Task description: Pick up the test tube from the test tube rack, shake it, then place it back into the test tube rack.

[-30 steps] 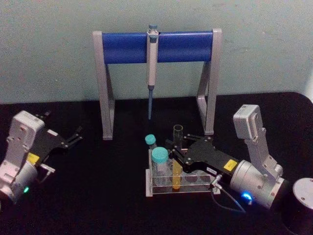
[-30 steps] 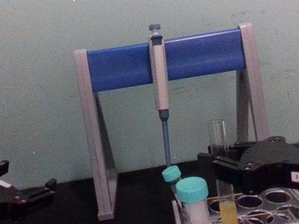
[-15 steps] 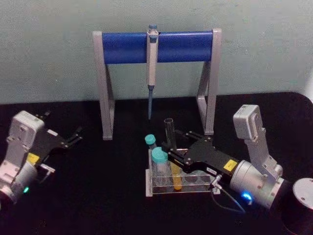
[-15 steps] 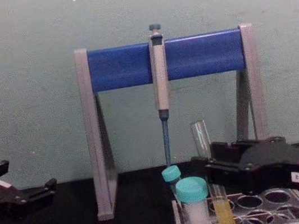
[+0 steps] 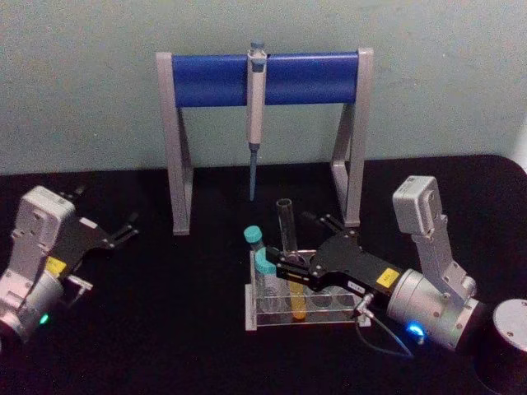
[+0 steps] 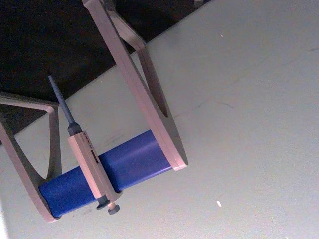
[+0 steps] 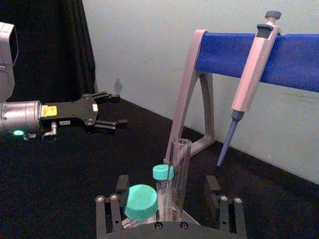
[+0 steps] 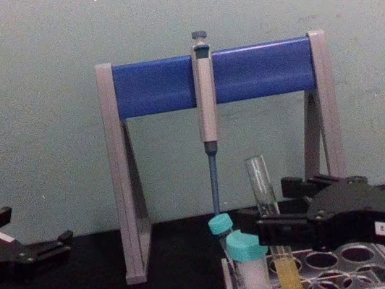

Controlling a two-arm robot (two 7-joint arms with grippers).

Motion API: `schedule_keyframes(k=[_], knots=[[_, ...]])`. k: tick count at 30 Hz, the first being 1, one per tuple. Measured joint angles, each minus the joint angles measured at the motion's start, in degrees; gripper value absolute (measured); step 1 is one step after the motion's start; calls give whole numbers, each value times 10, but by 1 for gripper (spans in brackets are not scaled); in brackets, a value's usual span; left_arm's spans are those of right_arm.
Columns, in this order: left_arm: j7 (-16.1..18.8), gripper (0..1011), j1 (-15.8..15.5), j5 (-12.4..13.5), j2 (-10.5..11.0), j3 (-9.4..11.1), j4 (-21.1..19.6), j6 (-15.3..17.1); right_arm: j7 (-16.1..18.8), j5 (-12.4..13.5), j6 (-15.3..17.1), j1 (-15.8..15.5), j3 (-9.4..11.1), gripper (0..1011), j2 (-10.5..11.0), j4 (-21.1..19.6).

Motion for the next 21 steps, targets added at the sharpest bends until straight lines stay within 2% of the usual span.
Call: schedule_keyframes(k=[2,15,21], knots=[[0,1001,0,0,0,0,0,0,0,0,0,0,0,1000,0,0],[0,1001,0,0,0,0,0,0,0,0,0,0,0,1000,0,0],[0,1001,0,0,0,0,0,0,6,6,-16,1,8,1000,0,-13]])
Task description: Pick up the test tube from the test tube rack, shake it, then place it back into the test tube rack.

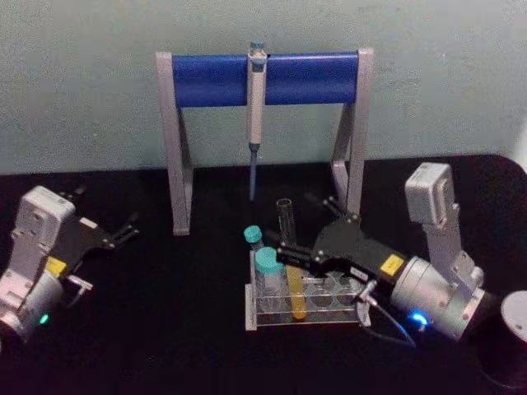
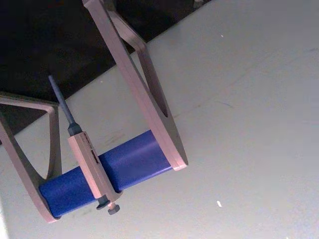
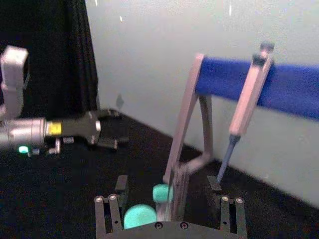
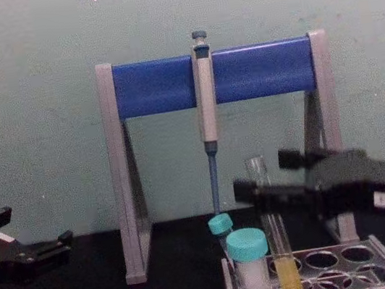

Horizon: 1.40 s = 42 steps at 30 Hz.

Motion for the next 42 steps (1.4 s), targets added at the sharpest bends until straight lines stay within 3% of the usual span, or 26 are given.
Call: schedule_keyframes(k=[7,13,17,23,27,31,42], knots=[[0,1001,0,0,0,0,0,0,0,6,-27,-2,15,1000,2,-30],[0,1001,0,0,0,0,0,0,-23,0,-45,-12,34,1000,1,-56],[0,1001,0,0,0,0,0,0,-50,-16,-55,-21,50,1000,-2,-67],[0,1002,0,0,0,0,0,0,-112,-62,-62,-42,76,1000,-15,-76],[0,1001,0,0,0,0,0,0,-166,-97,-57,-59,97,1000,-28,-74],[0,1001,0,0,0,0,0,0,-199,-115,-43,-70,110,1000,-39,-67],[0,1001,0,0,0,0,0,0,-226,-122,-5,-95,128,1000,-72,-28]])
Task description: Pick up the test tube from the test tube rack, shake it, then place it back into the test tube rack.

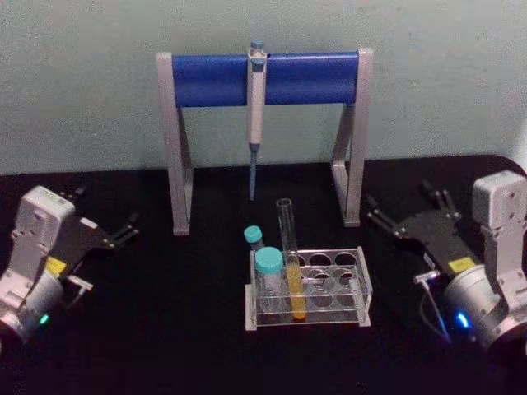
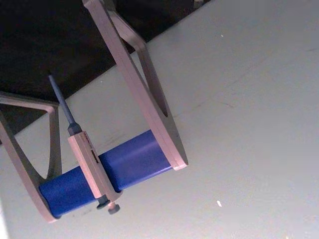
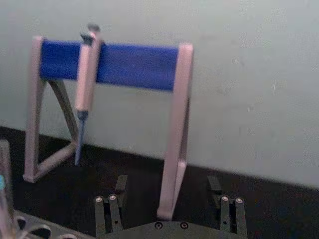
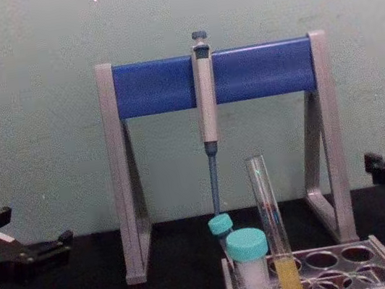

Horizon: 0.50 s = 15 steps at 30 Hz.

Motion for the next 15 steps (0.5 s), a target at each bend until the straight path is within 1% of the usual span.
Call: schedule_keyframes(k=[1,8,15], knots=[[0,1001,0,0,0,0,0,0,-3,0,1,-3,2,1000,-6,8],[0,1001,0,0,0,0,0,0,-17,-7,3,-12,13,1000,-28,38],[0,1001,0,0,0,0,0,0,-21,-12,10,-17,23,1000,-42,59]])
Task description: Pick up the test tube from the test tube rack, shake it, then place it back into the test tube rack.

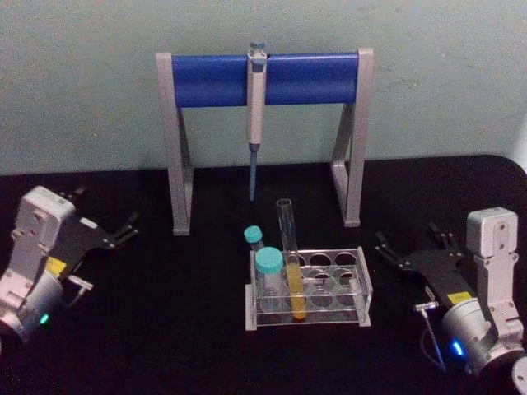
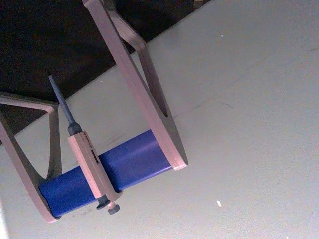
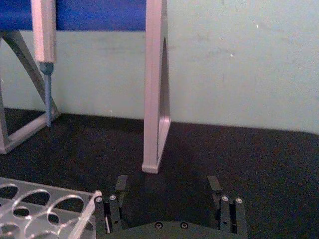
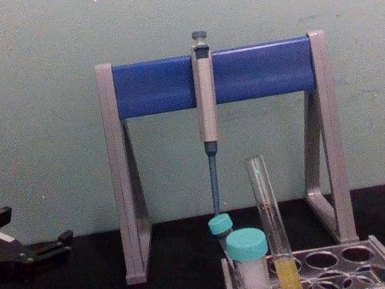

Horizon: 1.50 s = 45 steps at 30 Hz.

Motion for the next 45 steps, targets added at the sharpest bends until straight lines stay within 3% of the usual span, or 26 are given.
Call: schedule_keyframes(k=[12,45], knots=[[0,1001,0,0,0,0,0,0,14,-10,17,-2,10,1000,-13,23],[0,1001,0,0,0,0,0,0,12,-8,16,-2,8,1000,-11,19]])
